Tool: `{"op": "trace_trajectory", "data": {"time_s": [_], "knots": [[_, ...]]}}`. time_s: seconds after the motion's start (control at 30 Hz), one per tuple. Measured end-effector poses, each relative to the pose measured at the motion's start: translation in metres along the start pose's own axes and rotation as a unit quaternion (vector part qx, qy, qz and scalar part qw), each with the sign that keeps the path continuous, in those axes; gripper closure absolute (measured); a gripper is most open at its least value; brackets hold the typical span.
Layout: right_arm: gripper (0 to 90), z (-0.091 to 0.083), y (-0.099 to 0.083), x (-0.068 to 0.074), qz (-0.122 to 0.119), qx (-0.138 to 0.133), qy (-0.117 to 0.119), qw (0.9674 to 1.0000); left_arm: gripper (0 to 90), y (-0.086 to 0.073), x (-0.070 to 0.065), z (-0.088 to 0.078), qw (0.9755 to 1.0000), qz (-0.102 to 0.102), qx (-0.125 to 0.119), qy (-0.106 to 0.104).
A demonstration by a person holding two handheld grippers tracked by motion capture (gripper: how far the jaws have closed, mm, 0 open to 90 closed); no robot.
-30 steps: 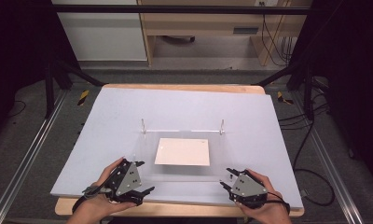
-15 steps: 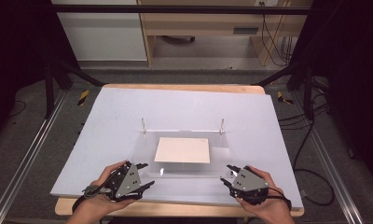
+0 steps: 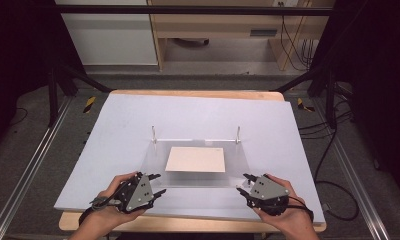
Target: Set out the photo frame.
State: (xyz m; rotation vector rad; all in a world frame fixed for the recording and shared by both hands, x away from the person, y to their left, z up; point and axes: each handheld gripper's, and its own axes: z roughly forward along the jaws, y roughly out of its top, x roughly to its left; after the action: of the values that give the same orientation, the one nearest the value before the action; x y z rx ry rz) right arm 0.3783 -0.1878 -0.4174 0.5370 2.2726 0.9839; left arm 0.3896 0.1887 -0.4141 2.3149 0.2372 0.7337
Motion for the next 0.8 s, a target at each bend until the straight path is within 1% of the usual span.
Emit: {"op": "trace_trajectory", "data": {"time_s": [0.3,0.43,0.5,0.57,0.73,0.8], "knots": [[55.4,0.0001,0.0001,0.0000,0.000,0.000,0.001,1.0000,52.9,0.0002,0.0001,0.0035,0.9999,0.006,0.006,0.009],[55.3,0.0002,0.0001,0.0000,0.000,0.001,0.002,1.0000,55.0,-0.0007,0.0008,0.0061,0.9996,0.012,0.015,0.022],[55.3,0.0002,0.0002,-0.0001,0.000,0.001,0.002,1.0000,56.0,-0.0012,0.0011,0.0065,0.9996,0.006,0.013,0.024],[55.3,0.0001,0.0003,-0.0003,0.001,0.001,0.002,1.0000,56.9,-0.0011,0.0014,0.0063,0.9996,0.005,0.013,0.025],[55.4,-0.0003,0.0012,-0.0013,0.006,-0.002,0.002,1.0000,59.4,0.0021,-0.0009,0.0044,0.9989,0.012,0.017,0.042],[55.5,-0.0005,0.0014,-0.0017,0.007,-0.003,0.002,1.0000,60.6,0.0029,-0.0014,0.0041,0.9988,0.011,0.017,0.045]]}}
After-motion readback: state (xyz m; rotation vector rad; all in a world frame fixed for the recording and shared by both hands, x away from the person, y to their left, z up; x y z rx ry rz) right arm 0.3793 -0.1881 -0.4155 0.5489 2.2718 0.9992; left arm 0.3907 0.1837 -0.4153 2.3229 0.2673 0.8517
